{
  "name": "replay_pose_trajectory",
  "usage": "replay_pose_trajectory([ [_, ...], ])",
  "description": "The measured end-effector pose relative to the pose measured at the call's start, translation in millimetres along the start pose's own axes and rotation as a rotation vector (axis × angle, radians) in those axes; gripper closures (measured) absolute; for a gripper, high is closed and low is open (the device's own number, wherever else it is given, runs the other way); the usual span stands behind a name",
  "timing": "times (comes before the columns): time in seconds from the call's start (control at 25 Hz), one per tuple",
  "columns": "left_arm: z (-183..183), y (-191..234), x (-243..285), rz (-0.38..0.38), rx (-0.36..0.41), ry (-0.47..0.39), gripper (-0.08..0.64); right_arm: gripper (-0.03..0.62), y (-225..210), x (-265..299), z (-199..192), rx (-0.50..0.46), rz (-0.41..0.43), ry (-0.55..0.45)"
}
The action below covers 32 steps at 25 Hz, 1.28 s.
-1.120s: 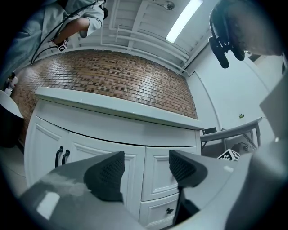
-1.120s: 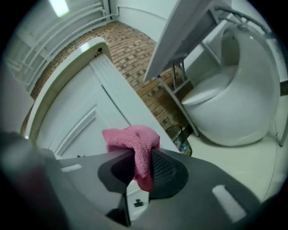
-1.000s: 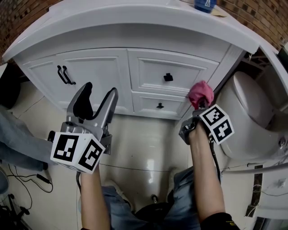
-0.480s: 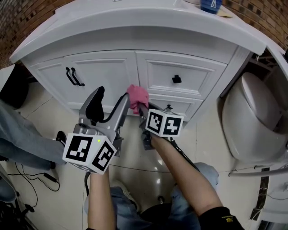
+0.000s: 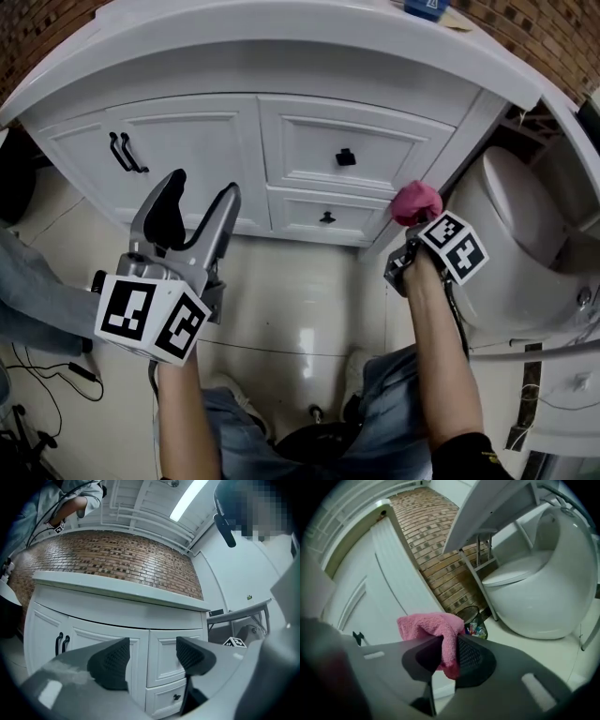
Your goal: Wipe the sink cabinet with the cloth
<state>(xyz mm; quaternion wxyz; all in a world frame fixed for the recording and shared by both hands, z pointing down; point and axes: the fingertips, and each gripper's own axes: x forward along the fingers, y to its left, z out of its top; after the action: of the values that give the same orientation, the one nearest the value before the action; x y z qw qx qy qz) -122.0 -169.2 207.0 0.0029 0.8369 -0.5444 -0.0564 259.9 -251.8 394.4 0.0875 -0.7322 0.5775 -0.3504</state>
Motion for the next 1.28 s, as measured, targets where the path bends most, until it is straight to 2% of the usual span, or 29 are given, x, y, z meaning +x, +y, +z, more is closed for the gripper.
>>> replay_pose_trajectory([
  [0.08, 0.0, 1.3, 1.2, 0.005, -0.008, -0.006, 0.247, 0.526, 0.6, -0.6, 2.2, -0.006, 0.03, 0.012],
  [0.2, -3.1, 1.1, 4.6, 0.012, -0.014, -0.007, 0.247, 0.526, 27.5, 0.7, -27.1, 0.004, 0.112, 0.085],
  [0.36, -10.9, -2.9, 10.1, 0.012, 0.004, 0.016, 0.247, 0.526, 104.8, 5.2, -114.8, 0.046, 0.326, 0.329],
  [0.4, -12.2, -3.5, 10.8, 0.012, 0.006, 0.021, 0.247, 0.526, 128.8, 5.2, -137.6, 0.032, 0.388, 0.39],
  [0.48, -14.5, -5.0, 11.0, 0.015, 0.008, 0.025, 0.247, 0.526, 173.0, 3.9, -176.8, -0.054, 0.498, 0.464],
  [0.56, -16.9, -6.8, 10.1, 0.017, 0.017, 0.034, 0.247, 0.534, 205.2, 3.0, -207.1, -0.159, 0.595, 0.492],
  [0.64, -19.4, -6.7, 9.0, 0.014, 0.032, 0.05, 0.247, 0.537, 218.0, 7.8, -222.2, -0.215, 0.649, 0.487],
  [0.8, -21.0, 3.3, 7.2, 0.011, 0.038, 0.064, 0.247, 0.537, 201.0, 27.7, -213.8, -0.216, 0.609, 0.468],
  [1.0, -24.6, 2.7, 12.5, 0.001, 0.036, 0.069, 0.247, 0.537, 148.6, 35.9, -185.3, -0.324, 0.51, 0.471],
  [1.08, -26.4, -2.5, 16.9, -0.013, 0.042, 0.074, 0.247, 0.535, 121.2, 37.9, -165.6, -0.339, 0.46, 0.464],
  [1.28, -31.4, -12.7, 28.9, -0.035, 0.032, 0.075, 0.247, 0.535, 46.2, 41.7, -110.1, -0.257, 0.304, 0.412],
])
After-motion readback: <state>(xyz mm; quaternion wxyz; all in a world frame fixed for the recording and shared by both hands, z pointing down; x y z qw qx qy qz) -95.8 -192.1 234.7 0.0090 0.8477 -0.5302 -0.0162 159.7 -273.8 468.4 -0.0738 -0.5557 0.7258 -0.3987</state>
